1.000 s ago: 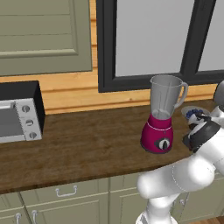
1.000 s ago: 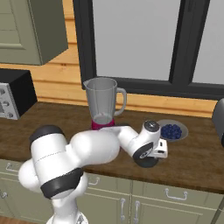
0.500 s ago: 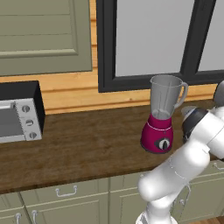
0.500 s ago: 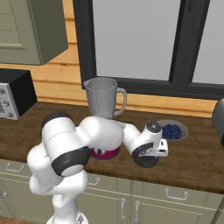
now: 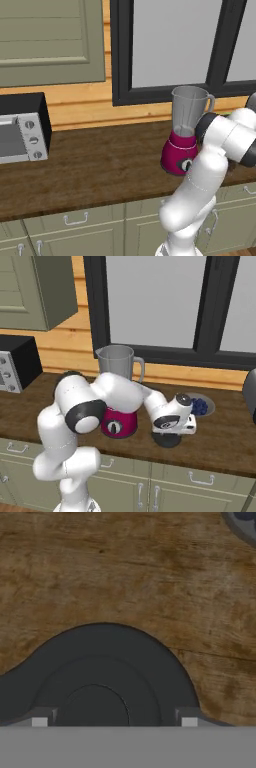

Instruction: Close the lid blender by securely placing the lid on top.

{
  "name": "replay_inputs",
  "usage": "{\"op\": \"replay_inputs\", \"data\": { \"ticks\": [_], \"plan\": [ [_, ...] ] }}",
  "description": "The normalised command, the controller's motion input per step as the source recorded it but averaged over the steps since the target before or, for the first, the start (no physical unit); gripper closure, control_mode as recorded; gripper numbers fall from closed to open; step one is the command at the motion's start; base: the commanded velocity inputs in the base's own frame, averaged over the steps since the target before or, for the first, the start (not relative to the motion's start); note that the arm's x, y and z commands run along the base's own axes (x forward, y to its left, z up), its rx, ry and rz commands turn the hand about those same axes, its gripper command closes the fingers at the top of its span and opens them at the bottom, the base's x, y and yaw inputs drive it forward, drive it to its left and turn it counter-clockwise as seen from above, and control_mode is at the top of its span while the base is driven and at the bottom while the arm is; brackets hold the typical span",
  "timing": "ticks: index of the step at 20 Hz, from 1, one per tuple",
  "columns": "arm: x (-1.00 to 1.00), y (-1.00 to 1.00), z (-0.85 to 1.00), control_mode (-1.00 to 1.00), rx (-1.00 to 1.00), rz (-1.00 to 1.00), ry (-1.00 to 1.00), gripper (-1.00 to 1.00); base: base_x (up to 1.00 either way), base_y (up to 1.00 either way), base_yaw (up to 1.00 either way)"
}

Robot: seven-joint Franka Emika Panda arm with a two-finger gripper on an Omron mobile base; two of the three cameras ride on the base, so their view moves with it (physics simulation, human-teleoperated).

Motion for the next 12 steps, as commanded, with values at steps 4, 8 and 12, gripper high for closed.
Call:
{"op": "replay_inputs", "data": {
  "ticks": [4, 8, 12],
  "plan": [
    [0.0, 0.0, -0.62, -1.0, 0.0, 0.0, 0.0, 1.0, 0.0, 0.0, 0.0],
    [-0.14, 0.2, -0.5, -1.0, 0.0, 0.0, 0.0, 1.0, 0.0, 0.0, 0.0],
    [-0.31, 0.47, -0.43, -1.0, -0.04, 0.0, -0.04, 1.0, 0.0, 0.0, 0.0]
  ]
}}
